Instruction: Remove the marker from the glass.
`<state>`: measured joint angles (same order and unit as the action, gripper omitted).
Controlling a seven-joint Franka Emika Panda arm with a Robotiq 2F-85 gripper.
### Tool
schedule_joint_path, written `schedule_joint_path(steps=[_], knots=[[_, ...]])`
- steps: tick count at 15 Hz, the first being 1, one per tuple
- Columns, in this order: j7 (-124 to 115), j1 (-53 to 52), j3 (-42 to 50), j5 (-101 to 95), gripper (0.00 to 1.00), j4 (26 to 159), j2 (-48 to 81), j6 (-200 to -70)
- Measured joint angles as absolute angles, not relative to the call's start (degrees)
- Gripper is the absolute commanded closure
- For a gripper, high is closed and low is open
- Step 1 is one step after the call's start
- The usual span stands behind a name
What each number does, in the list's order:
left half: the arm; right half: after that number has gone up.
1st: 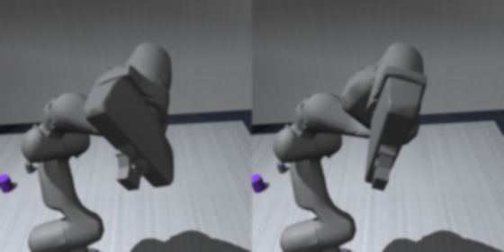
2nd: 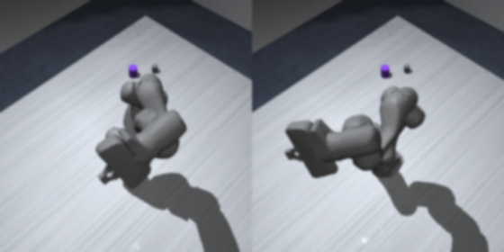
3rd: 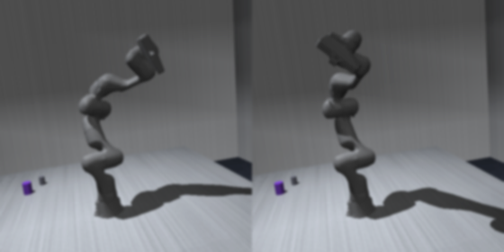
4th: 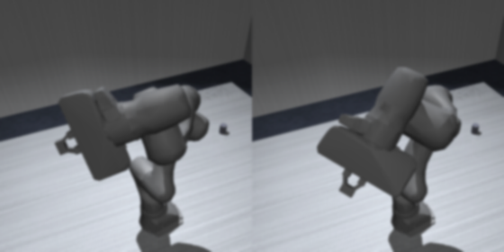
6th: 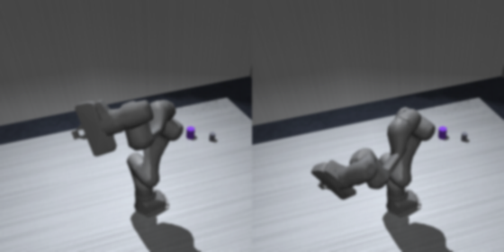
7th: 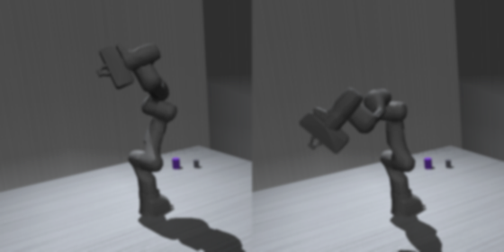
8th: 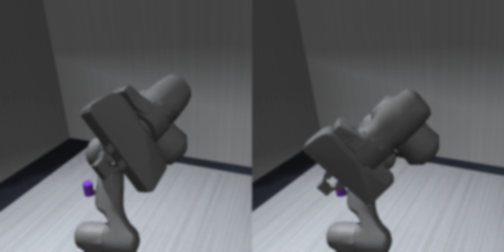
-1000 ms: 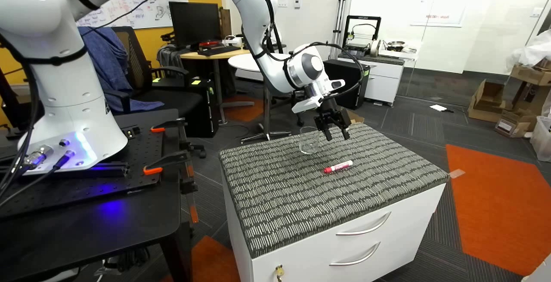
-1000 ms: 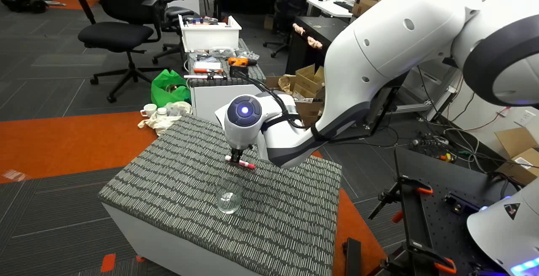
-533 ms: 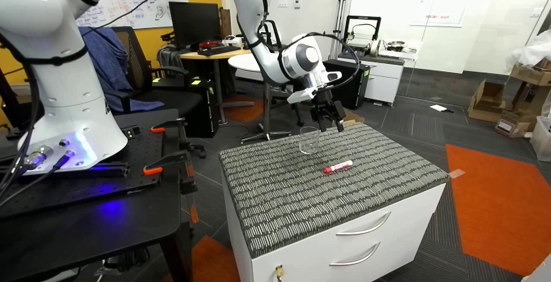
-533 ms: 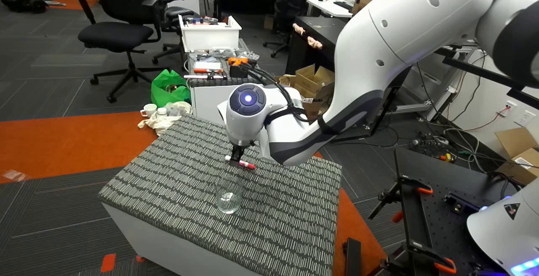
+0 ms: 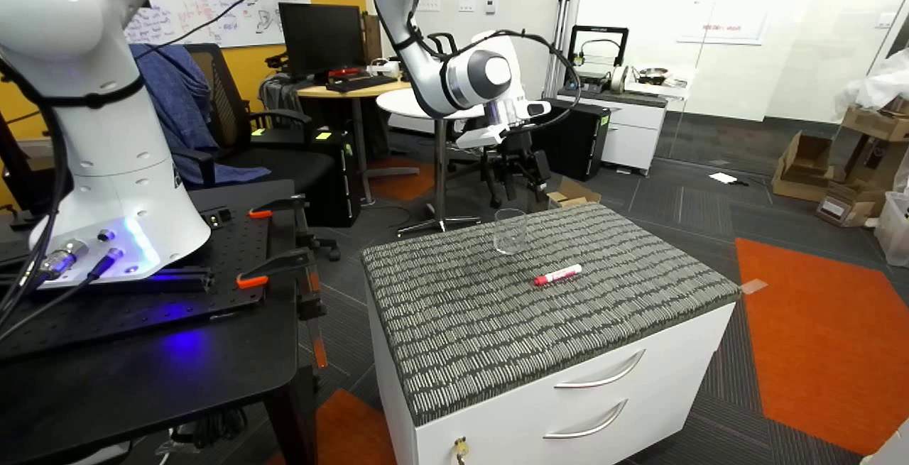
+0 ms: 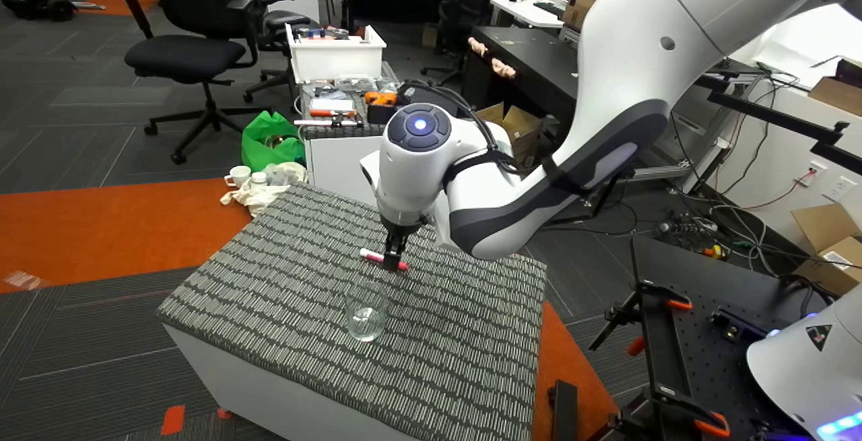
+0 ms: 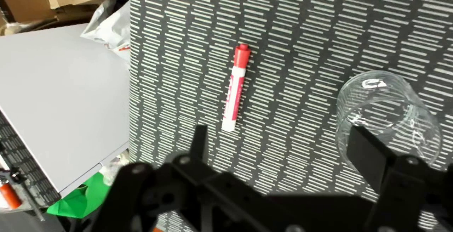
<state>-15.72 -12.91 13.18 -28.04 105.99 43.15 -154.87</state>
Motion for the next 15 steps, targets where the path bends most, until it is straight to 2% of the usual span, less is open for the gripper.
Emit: schedule_joint_path(steps=[9, 15], knots=[[-12.3, -12.3, 12.1, -26.7, 0.0, 113.6, 34.7, -154.8], [-11.6, -12.2, 12.1, -26.7, 0.0, 114.7, 33.5, -154.8]])
